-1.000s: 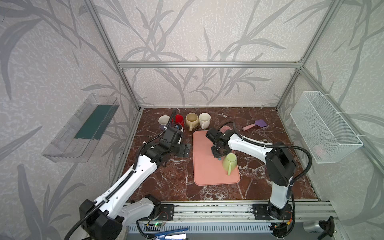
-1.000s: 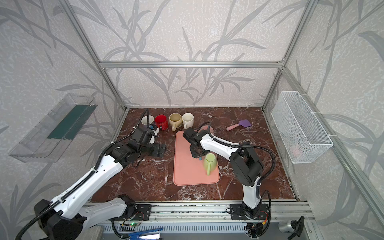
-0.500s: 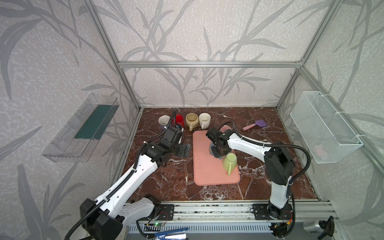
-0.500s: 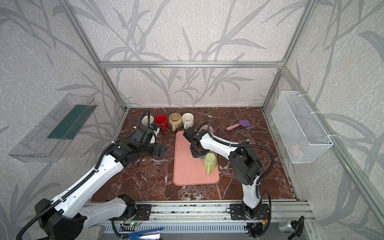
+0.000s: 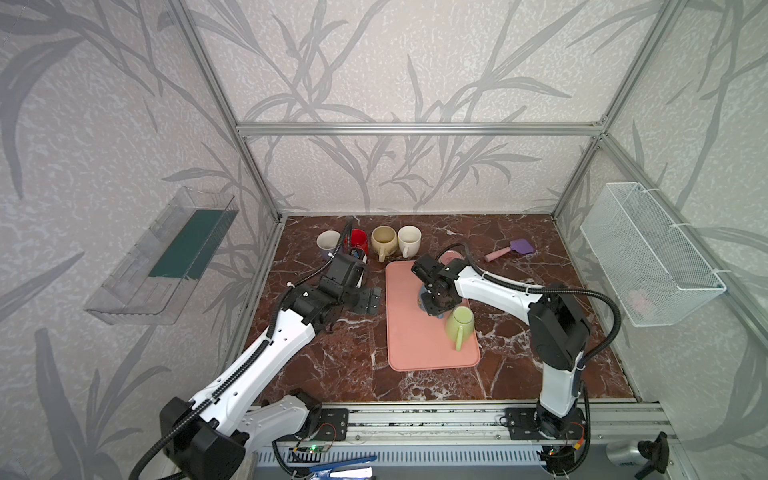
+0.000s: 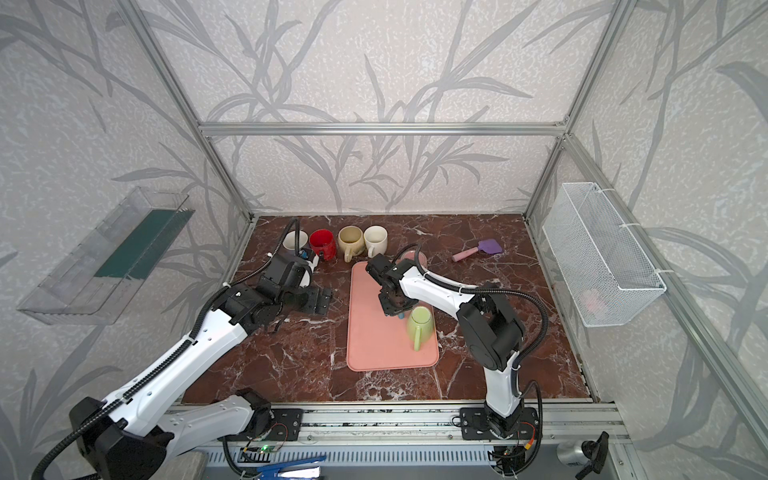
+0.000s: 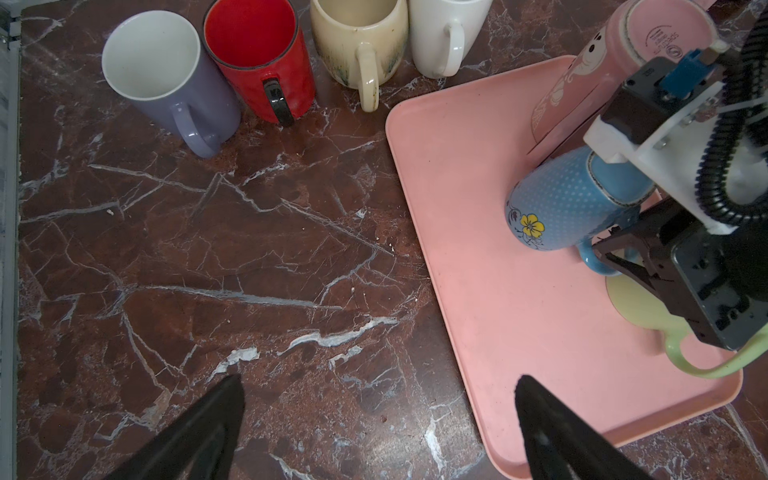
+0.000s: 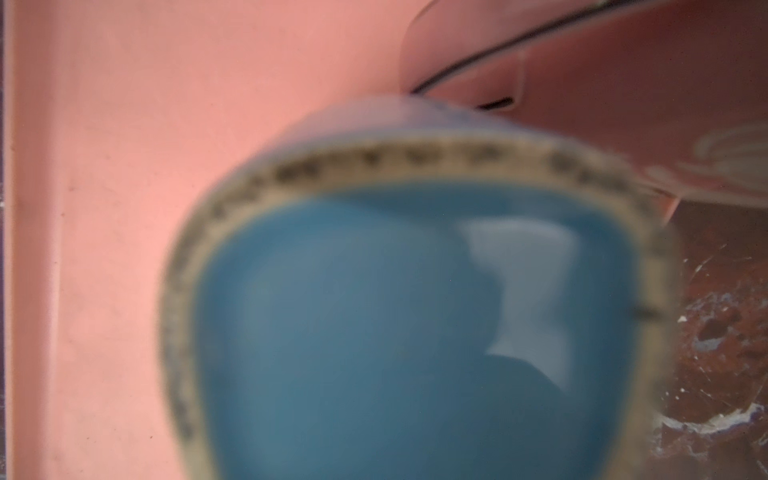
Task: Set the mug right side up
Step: 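Lift the blue mug with the right gripper, turning it toward the left gripper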
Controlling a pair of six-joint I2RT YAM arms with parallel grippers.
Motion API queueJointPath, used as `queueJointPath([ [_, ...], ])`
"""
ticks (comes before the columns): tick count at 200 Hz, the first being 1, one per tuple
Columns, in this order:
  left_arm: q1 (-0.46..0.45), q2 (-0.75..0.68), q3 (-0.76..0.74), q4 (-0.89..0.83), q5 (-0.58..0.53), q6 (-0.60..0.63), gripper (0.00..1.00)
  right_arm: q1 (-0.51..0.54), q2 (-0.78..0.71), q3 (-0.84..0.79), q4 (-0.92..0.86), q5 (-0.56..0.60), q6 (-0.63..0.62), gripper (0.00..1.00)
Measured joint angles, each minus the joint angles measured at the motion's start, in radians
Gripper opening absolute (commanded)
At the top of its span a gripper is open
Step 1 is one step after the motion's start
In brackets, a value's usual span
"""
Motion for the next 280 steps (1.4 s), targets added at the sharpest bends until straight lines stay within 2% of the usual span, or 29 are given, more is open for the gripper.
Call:
queueJointPath([
  [26,0.0,0.0,0.0,0.0,-0.002,0.0,0.99,0.0,0.011,0.007,0.004,-0.008,-0.003,0.15],
  [95,0.0,0.002,-0.004,0.0,-0.004,0.001,0.99,0.0,0.032,0.037,0.007,-0.02,-0.005,0.0],
  [156,0.0,0.002,-0.006,0.0,-0.006,0.001,0.99,-0.002,0.005,-0.002,0.059,-0.076,-0.031,0.0],
  [236,0.001,-0.021,-0.025,0.033,-0.009,-0.007,0.99,-0.05,-0.18,-0.153,0.208,-0.291,-0.041,0.0],
  [280,0.006,-0.1,-0.04,0.102,0.057,-0.051,0.99,-0.112,-0.308,-0.228,0.272,-0.383,-0.037,0.0],
])
